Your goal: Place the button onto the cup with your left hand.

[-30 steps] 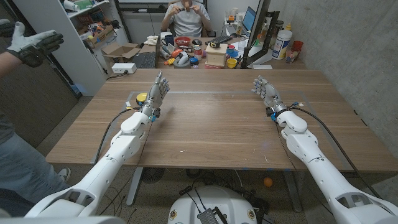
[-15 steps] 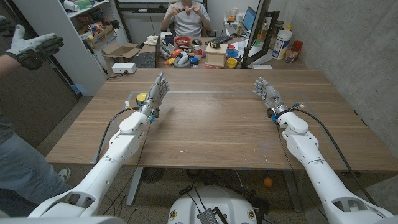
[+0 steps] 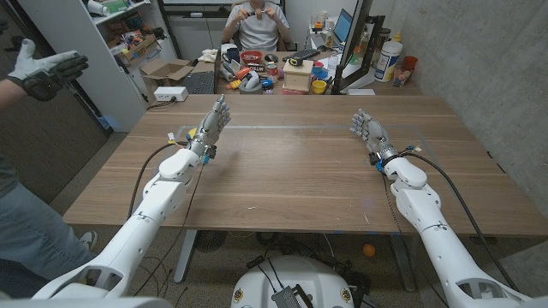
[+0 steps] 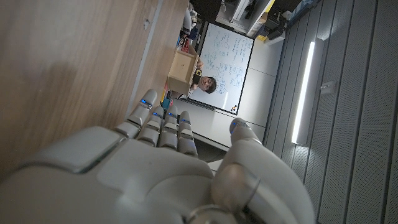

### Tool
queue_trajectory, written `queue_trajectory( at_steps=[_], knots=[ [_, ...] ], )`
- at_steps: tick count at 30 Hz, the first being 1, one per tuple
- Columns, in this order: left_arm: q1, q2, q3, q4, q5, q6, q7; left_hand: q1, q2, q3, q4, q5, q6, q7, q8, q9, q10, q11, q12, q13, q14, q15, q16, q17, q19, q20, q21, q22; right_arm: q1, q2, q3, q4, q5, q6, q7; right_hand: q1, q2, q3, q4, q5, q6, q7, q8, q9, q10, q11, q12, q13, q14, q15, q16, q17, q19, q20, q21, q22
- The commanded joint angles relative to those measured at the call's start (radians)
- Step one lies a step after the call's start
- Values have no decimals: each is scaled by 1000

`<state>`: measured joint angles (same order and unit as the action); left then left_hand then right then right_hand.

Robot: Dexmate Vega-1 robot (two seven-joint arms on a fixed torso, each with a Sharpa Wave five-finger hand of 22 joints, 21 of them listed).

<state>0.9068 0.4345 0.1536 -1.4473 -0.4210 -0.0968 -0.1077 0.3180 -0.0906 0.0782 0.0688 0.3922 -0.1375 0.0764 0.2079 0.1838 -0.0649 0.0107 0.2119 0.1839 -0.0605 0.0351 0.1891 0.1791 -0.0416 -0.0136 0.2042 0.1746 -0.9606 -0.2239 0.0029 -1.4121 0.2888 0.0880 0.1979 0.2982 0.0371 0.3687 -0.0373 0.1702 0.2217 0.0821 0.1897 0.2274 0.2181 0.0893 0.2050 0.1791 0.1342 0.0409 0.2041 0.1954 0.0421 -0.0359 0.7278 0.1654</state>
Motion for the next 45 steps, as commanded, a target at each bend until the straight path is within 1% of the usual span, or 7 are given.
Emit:
queue_trajectory(
  at_steps=[1, 5, 14, 20, 33, 36, 45],
  knots=[
    [22, 79, -26, -123, 53, 85, 24, 14, -1, 2, -7, 7, 2, -4, 2, 4, 2, 6, 4, 2, 5, 3, 7, 4, -1, 5, 2, 3, -34, 9, 30, -33, -11, -11, 3, 0, 8, -2, -4, 4, 12, -1, 8, 2, 8, 0, 5, 2, 6, 1, 3, 0, 5, -1, -2, 5],
    [34, 121, -36, -180, 89, 115, 45, 26, 4, 4, -11, 7, 1, -5, 1, 5, -8, 14, -1, 3, 6, 5, 6, 4, 0, 9, 1, 3, -39, 9, 34, -44, -13, -11, 1, 0, 8, -3, -4, 4, 13, -2, 8, 1, 8, 0, 5, 2, 6, 1, 3, 0, 6, 0, -4, 5],
    [78, 232, -55, -307, 201, 164, 73, 75, 18, 13, -32, 7, 33, -18, 11, 9, -42, 25, -14, 4, 14, 20, 6, 6, 12, 86, 3, 5, -43, 14, 36, -53, -15, -3, -2, -1, 9, -5, -6, 4, 14, -2, 8, -2, 9, 2, 5, 3, 7, 2, 4, -1, 7, 1, -8, 5],
    [110, 347, -54, -423, 340, 230, 82, 138, 29, 24, -62, 3, 45, -56, 13, 13, -44, 5, -11, 6, 19, 9, 7, 8, 34, 176, 8, 8, -38, 18, 33, -53, -17, 6, -6, -1, 10, -6, -7, 4, 15, -3, 8, -4, 11, 1, 6, 3, 7, -2, 3, -1, 6, 1, -11, 5],
    [144, 495, -53, -591, 559, 363, 55, 216, 42, 38, -98, -4, 75, -80, 19, 15, 13, -11, 8, 8, 72, 11, 20, 9, 99, 220, 26, 11, -31, 27, 20, -48, -16, 14, -3, -3, 12, -10, -8, 4, 16, -5, 8, -9, 10, -1, 5, 3, 6, 0, 3, -1, 7, 1, -18, 5],
    [160, 516, -51, -635, 628, 409, 71, 253, 55, 47, -114, -9, 89, -110, 21, 16, 38, -19, 15, 11, 104, 32, 27, 12, 151, 224, 41, 14, -37, 29, 22, -60, -11, 13, -4, -3, 12, -11, -8, 4, 17, -6, 8, -10, 10, -2, 5, 3, 6, 1, 3, -1, 7, 1, -20, 5],
    [141, 567, -10, -727, 789, 546, 25, 322, 62, 50, -145, -47, 136, -140, 26, 18, 136, -27, 38, 23, 290, 48, 69, 22, 409, 225, 124, 24, -58, 29, 30, -100, -3, 25, -12, -4, 13, -13, -10, 4, 19, -5, 8, -13, 14, 1, 6, 3, 8, 0, 3, -2, 10, 2, -24, 5]
  ],
)
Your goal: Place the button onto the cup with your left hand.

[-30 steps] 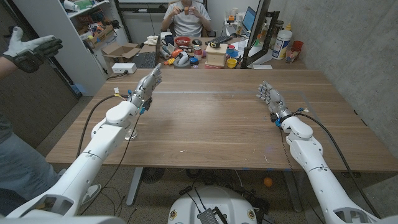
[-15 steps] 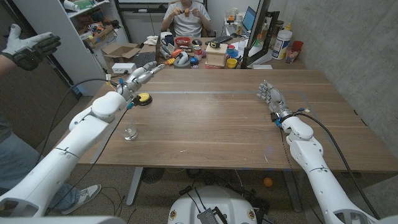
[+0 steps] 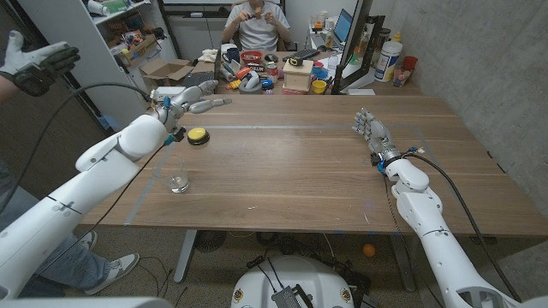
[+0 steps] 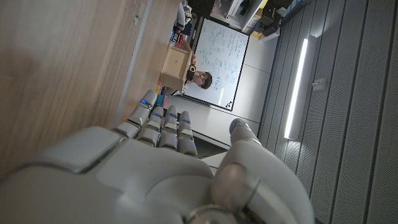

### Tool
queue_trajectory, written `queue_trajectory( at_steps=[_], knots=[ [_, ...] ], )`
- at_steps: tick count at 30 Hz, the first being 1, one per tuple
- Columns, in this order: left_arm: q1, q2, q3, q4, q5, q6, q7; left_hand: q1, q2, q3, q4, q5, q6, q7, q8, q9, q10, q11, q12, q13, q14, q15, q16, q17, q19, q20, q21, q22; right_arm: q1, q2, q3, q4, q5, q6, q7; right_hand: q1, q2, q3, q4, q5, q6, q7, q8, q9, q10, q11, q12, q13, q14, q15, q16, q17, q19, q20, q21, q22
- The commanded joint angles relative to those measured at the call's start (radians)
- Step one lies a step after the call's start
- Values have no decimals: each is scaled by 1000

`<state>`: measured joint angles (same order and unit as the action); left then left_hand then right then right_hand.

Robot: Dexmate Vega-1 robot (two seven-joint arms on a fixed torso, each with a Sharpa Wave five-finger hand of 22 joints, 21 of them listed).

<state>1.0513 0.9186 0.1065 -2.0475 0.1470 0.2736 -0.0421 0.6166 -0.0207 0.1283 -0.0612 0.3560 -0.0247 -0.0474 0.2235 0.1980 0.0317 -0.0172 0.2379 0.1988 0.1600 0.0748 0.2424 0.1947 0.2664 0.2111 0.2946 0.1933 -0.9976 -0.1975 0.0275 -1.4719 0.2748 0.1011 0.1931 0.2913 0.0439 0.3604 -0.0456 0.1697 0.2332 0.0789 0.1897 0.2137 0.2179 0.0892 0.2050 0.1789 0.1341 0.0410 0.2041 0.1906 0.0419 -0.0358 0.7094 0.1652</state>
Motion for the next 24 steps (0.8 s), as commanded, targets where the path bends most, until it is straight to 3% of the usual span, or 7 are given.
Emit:
queue_trajectory(
  at_steps=[1, 7, 15, 20, 21, 22, 24],
  knots=[
    [-11, 88, 49, -138, 245, 202, -50, 26, -10, -2, -16, -12, 34, -22, 13, 5, 47, -2, 14, 9, 83, 10, 19, 7, 123, 0, 40, 5, -23, 2, 7, -44, 11, 12, -8, 3, 6, -5, -2, 5, 8, -2, 8, 1, 14, 1, 6, 3, 8, 0, 3, 3, 11, 2, -6, 6],
    [-31, 124, 100, -179, 375, 281, -94, 33, -36, -26, -21, -22, 168, -65, 51, 7, 169, -14, 46, 12, 179, 14, 26, 5, 273, 4, 72, -5, -33, -4, 12, -60, 17, 18, -9, 1, 7, -8, -3, 5, 10, -6, 9, -1, 15, 0, 6, 3, 10, 1, 4, 3, 14, 2, -9, 6],
    [-29, 158, 109, -207, 472, 319, -172, 21, -46, -40, -15, -25, 181, -76, 48, 7, 234, -29, 60, 10, 212, 5, 22, 0, 291, 7, 62, -10, -44, -9, 16, -68, 21, 23, -10, 0, 8, -10, -4, 5, 11, -9, 9, -4, 15, 0, 6, 3, 12, 4, 4, 3, 19, 6, -14, 6],
    [-35, 173, 101, -216, 481, 352, -255, -3, -47, -54, 0, -28, 147, -77, 28, 9, 215, -10, 43, 9, 242, 19, 22, -1, 340, 1, 70, -10, -43, -8, 17, -61, 25, 27, -10, -1, 9, -11, -4, 5, 11, -10, 9, -5, 14, -2, 5, 3, 13, 5, 5, 3, 20, 7, -15, 6],
    [-38, 174, 105, -218, 493, 364, -265, -14, -49, -62, 7, -29, 144, -82, 25, 9, 215, -10, 39, 9, 266, 17, 25, -2, 377, -3, 79, -10, -43, -8, 17, -60, 26, 27, -8, -1, 9, -12, -4, 5, 11, -10, 9, -5, 14, -3, 5, 3, 13, 6, 5, 3, 21, 8, -16, 6],
    [-37, 179, 104, -217, 497, 358, -269, -30, -56, -80, 18, -29, 143, -87, 17, 10, 219, -12, 29, 8, 301, 11, 17, -5, 522, -9, 118, -9, -42, -8, 16, -57, 27, 28, -7, -2, 9, -12, -4, 5, 11, -10, 9, -6, 14, -1, 5, 3, 13, 5, 5, 3, 21, 8, -16, 6],
    [-34, 179, 106, -216, 515, 360, -268, -23, -74, -101, 16, -27, 146, -105, 9, 12, 229, -20, 18, 9, 384, -10, 19, -3, 709, -27, 155, -18, -40, -9, 13, -54, 24, 28, -7, -1, 10, -12, -5, 5, 11, -10, 8, -6, 13, -1, 5, 3, 13, 6, 5, 3, 22, 8, -17, 6]
  ],
)
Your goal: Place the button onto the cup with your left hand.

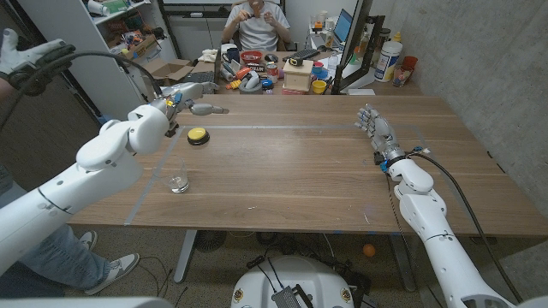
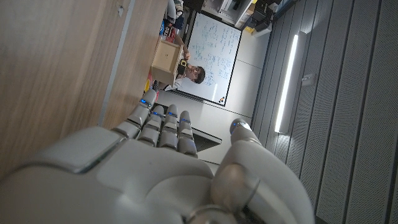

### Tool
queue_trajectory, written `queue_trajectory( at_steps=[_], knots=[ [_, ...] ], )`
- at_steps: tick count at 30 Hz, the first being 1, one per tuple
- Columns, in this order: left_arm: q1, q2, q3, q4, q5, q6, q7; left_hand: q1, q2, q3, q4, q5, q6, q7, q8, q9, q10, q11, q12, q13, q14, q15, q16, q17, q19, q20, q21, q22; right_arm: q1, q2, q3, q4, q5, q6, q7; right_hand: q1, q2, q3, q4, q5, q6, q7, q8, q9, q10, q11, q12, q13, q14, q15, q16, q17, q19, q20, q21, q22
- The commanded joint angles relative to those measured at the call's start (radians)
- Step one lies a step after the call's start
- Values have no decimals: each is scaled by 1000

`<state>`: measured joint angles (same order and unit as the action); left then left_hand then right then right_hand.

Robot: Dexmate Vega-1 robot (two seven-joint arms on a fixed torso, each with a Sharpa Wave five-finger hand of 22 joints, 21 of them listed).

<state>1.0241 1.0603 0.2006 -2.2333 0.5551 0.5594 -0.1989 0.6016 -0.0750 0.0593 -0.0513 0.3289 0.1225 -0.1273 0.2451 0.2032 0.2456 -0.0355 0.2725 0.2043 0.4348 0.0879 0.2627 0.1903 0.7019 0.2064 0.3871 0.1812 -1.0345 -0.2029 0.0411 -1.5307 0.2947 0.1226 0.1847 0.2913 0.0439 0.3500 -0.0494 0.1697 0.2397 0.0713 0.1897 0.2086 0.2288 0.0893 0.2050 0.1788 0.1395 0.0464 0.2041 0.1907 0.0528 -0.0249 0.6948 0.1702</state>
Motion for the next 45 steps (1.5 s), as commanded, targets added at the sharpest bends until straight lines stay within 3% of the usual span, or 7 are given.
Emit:
queue_trajectory(
  at_steps=[1, 3, 6, 13, 18, 26, 45],
  knots=[
    [-5, 42, 15, -28, 122, 70, -107, -11, -25, -38, 8, 1, 1, -32, -13, 7, 23, -5, -16, 4, 131, -27, 1, 2, 308, -26, 68, -7, -2, -3, -2, 8, 3, 6, 2, -1, 10, -2, -1, 5, 4, -3, 8, -1, 2, -1, 5, 3, 8, 0, 5, 3, 12, -3, -3, 1],
    [-10, 45, 32, -32, 162, 85, -119, -15, -27, -47, 12, 4, 16, -38, -10, 8, 32, -16, -19, 5, 107, -20, -21, 4, 239, -11, 20, -9, 1, -3, -5, 13, 3, 5, 4, -2, 10, -3, -1, 5, 5, -3, 8, -2, 3, -1, 5, 3, 8, 0, 5, 3, 13, -2, -4, 1],
    [-6, 51, 33, -34, 184, 79, -136, -15, 1, -53, 27, 18, 58, -30, -3, 8, 31, -28, -34, 8, 19, -14, -66, 9, 30, 7, -103, -4, 8, -2, -9, 21, 3, 5, 8, -2, 9, -3, -1, 5, 3, -4, 8, -2, 2, -2, 4, 3, 8, 0, 5, 3, 13, -2, -5, 1],
    [23, 64, 28, -37, 242, 103, -190, -17, 16, -66, 39, 29, 164, -21, 24, 5, 10, -32, -52, 11, -113, 10, -86, 10, -80, 12, -175, -1, 24, -2, -19, 41, 0, 4, 17, -4, 10, -5, -2, 5, 4, -4, 8, -3, 3, -2, 5, 3, 9, 1, 5, 3, 15, 1, -7, 1],
    [42, 92, 23, -41, 291, 113, -238, -5, 16, -74, 37, 33, 73, -6, -21, 4, -49, -23, -70, 15, -164, 12, -81, 10, -124, 12, -193, 1, 35, -1, -25, 54, -3, -3, 21, -4, 11, -6, -2, 5, 3, -6, 8, -4, 5, -3, 5, 3, 10, 2, 5, 3, 16, 2, -10, 1],
    [58, 101, 48, -28, 433, 129, -294, 13, 9, -78, 28, 36, 47, -7, -31, 5, -86, -17, -75, 19, -202, 13, -84, 9, -145, 12, -198, 2, 52, 4, -34, 76, -8, -2, 29, -5, 11, -7, -4, 5, 2, -9, 7, -5, 6, -3, 5, 4, 12, 0, 5, 2, 19, 3, -13, 2],
    [48, -57, 24, 151, 446, 44, -106, 34, 30, -75, 25, 42, 83, -9, -17, 6, -52, -40, -54, 22, -165, -9, -61, 9, -157, 11, -193, 3, 57, 3, -35, 82, -18, -5, 28, -7, 12, -8, -6, 5, 4, -11, 8, -8, 7, -3, 6, 4, 16, 2, 4, 2, 26, 5, -21, 2]
  ],
)
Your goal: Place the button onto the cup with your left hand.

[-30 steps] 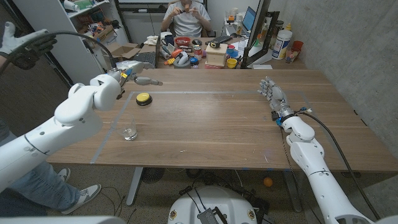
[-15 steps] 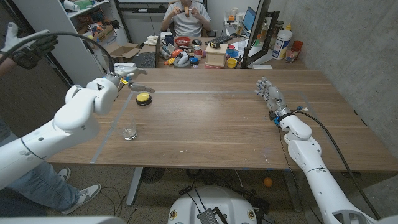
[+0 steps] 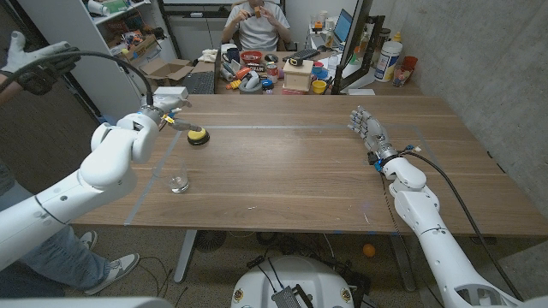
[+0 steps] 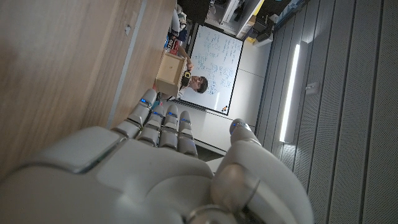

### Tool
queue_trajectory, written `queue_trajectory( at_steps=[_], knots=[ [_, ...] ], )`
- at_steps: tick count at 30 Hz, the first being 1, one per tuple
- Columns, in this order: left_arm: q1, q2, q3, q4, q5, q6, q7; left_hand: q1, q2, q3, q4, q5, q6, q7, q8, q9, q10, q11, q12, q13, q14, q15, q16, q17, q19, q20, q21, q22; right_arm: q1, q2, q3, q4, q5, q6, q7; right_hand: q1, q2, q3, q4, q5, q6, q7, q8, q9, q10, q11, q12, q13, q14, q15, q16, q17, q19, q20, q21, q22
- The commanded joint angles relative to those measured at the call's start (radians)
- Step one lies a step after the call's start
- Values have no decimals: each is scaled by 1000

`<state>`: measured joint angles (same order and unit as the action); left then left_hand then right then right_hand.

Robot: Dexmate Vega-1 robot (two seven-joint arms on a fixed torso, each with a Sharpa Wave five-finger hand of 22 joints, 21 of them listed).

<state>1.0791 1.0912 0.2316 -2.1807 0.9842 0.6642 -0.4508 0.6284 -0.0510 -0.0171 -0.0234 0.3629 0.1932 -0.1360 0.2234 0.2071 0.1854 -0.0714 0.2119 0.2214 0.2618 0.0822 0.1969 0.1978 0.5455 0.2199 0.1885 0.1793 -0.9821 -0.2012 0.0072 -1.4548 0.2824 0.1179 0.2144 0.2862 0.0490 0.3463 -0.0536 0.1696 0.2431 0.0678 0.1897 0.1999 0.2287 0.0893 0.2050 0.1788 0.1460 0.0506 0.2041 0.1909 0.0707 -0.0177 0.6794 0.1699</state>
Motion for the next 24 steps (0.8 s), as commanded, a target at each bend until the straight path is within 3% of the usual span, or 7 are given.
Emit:
queue_trajectory(
  at_steps=[1, 7, 17, 24],
  knots=[
    [-5, -102, -11, 108, 8, -66, 173, 8, 7, 1, -2, 8, 12, 0, 4, 2, 7, -6, 7, 5, 9, -4, 5, 2, 0, -2, 6, 5, 5, 1, -1, 5, -6, 0, -2, -1, 6, -5, -2, 6, 0, -7, 8, 1, 7, -6, 5, 4, 10, -3, 4, 1, 9, -3, -6, 2],
    [-5, -179, -23, 164, -54, -100, 314, 7, 13, 2, 0, 9, 1, 4, -1, 2, 1, -1, 5, 5, 11, -5, 6, 2, 2, -2, 8, 5, 4, 0, 1, 2, -10, -4, -8, -2, 7, -5, -3, 6, 1, -6, 8, 0, 8, -6, 5, 4, 11, -2, 4, 1, 10, -3, -9, 2],
    [-79, -255, -5, 254, -185, -103, 321, 6, 21, 1, 4, 9, -2, 10, -2, 3, -7, 1, 2, 6, 10, 0, 5, 3, 5, -2, 10, 5, 2, -5, 5, -2, -16, -22, -20, 0, 7, -5, -5, 6, 1, -7, 8, -1, 8, -6, 5, 4, 12, -3, 2, 0, 12, -2, -14, 2],
    [-145, -270, 25, 317, -260, -71, 282, 7, 26, 2, 5, 9, -2, 15, -1, 3, -10, 4, 2, 6, 16, 6, 7, 3, 5, -2, 10, 5, 0, -8, 9, 1, -19, -36, -24, -1, 8, -5, -6, 6, 1, -8, 8, -1, 7, -7, 5, 4, 12, -1, 2, 0, 12, -2, -17, 3]
  ],
)
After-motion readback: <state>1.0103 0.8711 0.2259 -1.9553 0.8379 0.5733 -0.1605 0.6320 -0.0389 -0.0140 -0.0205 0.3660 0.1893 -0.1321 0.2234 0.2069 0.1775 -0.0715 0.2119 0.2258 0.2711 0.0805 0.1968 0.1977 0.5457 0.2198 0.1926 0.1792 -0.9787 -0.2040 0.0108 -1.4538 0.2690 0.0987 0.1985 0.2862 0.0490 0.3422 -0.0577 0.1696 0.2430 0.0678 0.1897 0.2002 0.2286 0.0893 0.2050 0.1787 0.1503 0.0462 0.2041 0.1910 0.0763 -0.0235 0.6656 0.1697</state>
